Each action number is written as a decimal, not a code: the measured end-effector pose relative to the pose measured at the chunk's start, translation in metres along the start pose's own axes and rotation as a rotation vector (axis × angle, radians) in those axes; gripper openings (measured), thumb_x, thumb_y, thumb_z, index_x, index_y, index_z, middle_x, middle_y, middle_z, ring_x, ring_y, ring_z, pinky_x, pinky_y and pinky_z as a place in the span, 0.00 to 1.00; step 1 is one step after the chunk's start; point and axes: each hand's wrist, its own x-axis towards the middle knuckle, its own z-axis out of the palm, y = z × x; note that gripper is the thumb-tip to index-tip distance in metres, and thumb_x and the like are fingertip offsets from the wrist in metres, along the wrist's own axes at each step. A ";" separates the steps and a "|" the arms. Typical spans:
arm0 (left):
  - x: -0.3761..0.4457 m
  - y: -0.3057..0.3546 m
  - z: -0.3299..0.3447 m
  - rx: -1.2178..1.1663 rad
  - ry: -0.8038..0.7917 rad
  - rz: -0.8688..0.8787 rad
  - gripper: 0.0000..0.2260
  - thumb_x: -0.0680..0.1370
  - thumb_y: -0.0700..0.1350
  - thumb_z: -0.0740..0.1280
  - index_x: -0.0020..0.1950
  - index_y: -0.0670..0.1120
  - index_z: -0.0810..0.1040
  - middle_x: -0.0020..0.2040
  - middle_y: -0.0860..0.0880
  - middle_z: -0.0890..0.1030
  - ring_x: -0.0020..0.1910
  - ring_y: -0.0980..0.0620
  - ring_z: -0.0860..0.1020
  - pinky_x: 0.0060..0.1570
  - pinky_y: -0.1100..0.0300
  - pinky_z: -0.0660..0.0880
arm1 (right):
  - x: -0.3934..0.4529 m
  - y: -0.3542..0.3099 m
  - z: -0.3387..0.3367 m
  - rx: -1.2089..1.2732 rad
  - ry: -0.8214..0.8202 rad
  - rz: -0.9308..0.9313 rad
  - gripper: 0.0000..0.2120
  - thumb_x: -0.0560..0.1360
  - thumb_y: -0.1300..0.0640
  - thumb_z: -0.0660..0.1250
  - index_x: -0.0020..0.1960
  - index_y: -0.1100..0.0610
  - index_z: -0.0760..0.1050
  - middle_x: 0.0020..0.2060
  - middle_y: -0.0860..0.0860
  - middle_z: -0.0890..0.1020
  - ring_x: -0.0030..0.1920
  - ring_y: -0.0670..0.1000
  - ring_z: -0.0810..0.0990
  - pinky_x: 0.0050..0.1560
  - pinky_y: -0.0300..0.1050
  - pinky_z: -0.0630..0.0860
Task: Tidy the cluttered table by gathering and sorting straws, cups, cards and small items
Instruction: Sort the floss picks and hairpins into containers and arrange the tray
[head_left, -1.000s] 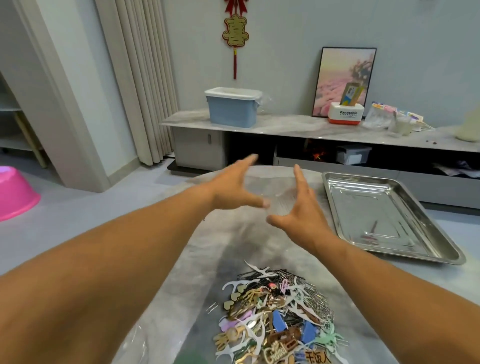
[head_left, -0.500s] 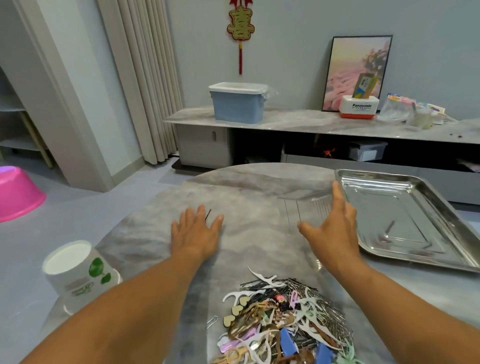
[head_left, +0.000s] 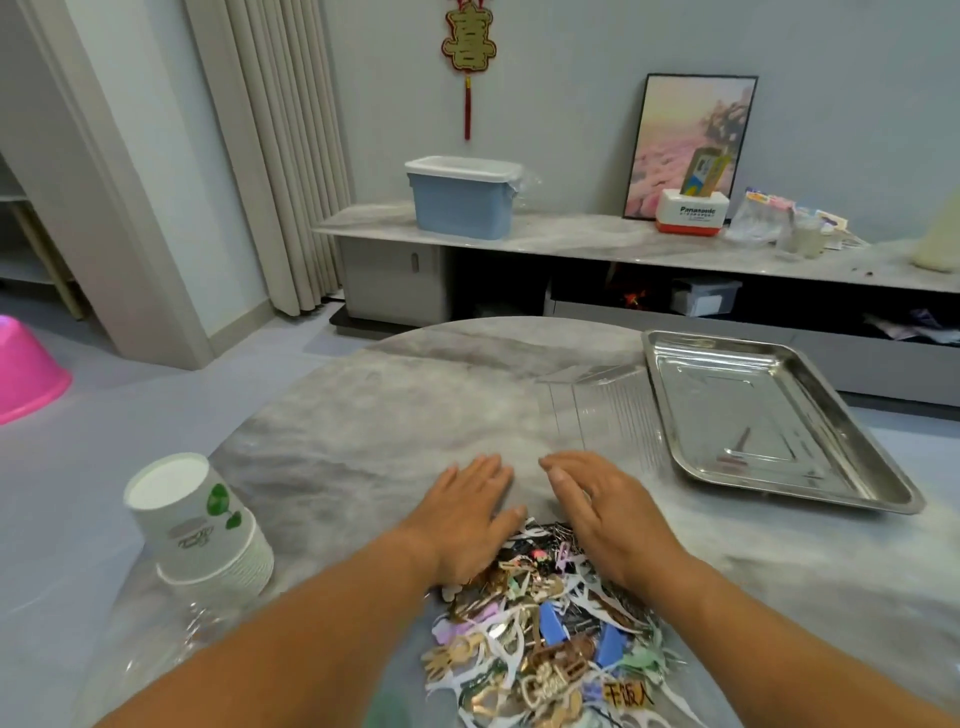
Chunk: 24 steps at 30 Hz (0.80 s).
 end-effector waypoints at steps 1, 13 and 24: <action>-0.011 0.012 0.003 -0.022 -0.019 0.016 0.32 0.82 0.67 0.39 0.83 0.53 0.40 0.82 0.53 0.38 0.79 0.56 0.34 0.77 0.53 0.33 | -0.008 0.000 -0.001 0.008 -0.042 0.052 0.20 0.85 0.44 0.53 0.70 0.48 0.76 0.68 0.43 0.77 0.66 0.41 0.73 0.68 0.36 0.66; -0.080 0.086 0.001 -0.311 -0.177 -0.037 0.29 0.85 0.58 0.45 0.83 0.49 0.40 0.84 0.50 0.42 0.82 0.53 0.40 0.80 0.51 0.42 | -0.079 -0.021 -0.001 0.106 -0.259 0.227 0.20 0.86 0.52 0.53 0.76 0.49 0.69 0.76 0.46 0.70 0.74 0.43 0.65 0.66 0.26 0.53; -0.129 0.056 -0.077 -0.323 0.201 -0.093 0.27 0.85 0.45 0.59 0.82 0.55 0.54 0.81 0.50 0.59 0.81 0.50 0.54 0.78 0.48 0.57 | -0.072 -0.105 -0.012 0.158 -0.210 0.154 0.22 0.83 0.45 0.58 0.76 0.48 0.70 0.72 0.47 0.73 0.70 0.46 0.71 0.66 0.40 0.65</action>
